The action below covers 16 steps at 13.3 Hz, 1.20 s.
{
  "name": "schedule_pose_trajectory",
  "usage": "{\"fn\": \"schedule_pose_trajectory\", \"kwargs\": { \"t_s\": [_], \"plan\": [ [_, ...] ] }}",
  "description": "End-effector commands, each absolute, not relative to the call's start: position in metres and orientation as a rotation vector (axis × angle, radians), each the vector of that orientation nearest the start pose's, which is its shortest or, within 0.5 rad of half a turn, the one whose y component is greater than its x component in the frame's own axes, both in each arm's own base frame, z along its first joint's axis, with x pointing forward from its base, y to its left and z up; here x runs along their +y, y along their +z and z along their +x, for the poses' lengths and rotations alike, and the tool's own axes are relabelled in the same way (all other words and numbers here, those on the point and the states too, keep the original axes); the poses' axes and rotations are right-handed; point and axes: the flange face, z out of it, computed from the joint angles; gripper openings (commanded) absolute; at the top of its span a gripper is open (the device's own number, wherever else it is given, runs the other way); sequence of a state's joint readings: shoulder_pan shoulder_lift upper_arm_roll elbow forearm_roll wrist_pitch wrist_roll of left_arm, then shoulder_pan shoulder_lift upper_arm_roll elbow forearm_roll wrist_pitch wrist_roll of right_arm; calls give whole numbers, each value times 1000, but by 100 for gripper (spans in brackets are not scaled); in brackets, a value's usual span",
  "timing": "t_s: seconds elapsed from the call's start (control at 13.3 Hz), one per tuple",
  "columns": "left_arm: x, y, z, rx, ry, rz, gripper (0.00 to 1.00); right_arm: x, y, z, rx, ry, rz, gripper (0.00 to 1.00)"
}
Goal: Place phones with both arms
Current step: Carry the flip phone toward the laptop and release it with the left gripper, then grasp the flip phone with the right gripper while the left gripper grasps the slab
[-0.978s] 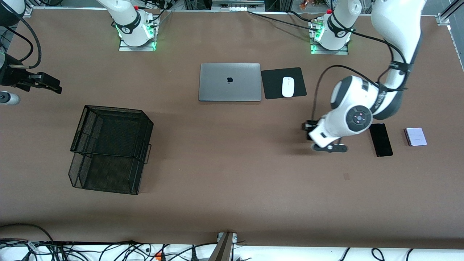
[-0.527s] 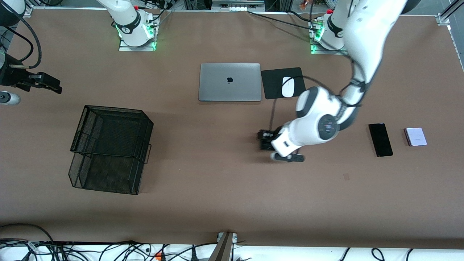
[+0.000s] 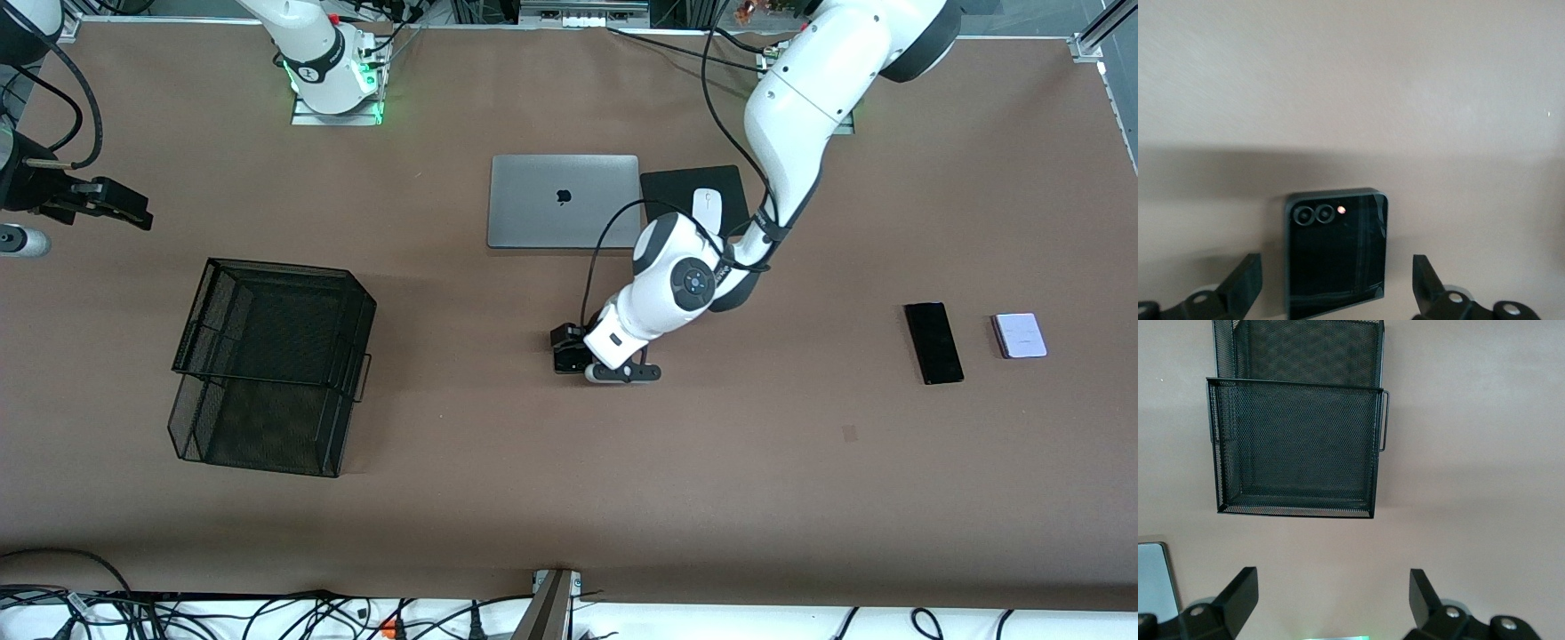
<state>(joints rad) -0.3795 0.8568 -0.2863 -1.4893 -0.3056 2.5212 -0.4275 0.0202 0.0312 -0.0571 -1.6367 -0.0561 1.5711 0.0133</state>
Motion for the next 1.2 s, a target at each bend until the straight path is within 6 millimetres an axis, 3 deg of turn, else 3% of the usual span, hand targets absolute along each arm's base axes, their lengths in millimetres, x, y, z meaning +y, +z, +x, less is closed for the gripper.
{"fn": "schedule_pose_trajectory", "kwargs": {
  "t_s": [0.0, 0.08, 0.15, 0.23, 0.38, 0.6, 0.9, 1.13],
  "plan": [
    [-360, 262, 622, -193, 290, -3464, 100, -24, 580, 559, 51, 150, -3176, 100],
    [-334, 289, 625, -136, 322, -3377, 100, -21, 580, 561, 50, 133, -3151, 100],
    [-305, 303, 627, -87, 356, -3268, 100, -14, 581, 565, 63, 90, -3109, 100],
    [-279, 311, 624, -27, 393, -3137, 100, -9, 581, 568, 59, 65, -3080, 100],
    [-215, 313, 628, 35, 406, -2824, 100, 31, 582, 571, -30, 34, -3075, 100],
    [-107, 318, 641, -42, 482, -2614, 100, 140, 568, 571, -59, -6, -3076, 100],
    [66, 303, 650, -91, 609, -2759, 100, 301, 529, 559, -69, -18, -3090, 100],
    [144, 248, 639, -64, 429, -2975, 100, 402, 482, 547, 12, -78, -3143, 100]
  ]
}}
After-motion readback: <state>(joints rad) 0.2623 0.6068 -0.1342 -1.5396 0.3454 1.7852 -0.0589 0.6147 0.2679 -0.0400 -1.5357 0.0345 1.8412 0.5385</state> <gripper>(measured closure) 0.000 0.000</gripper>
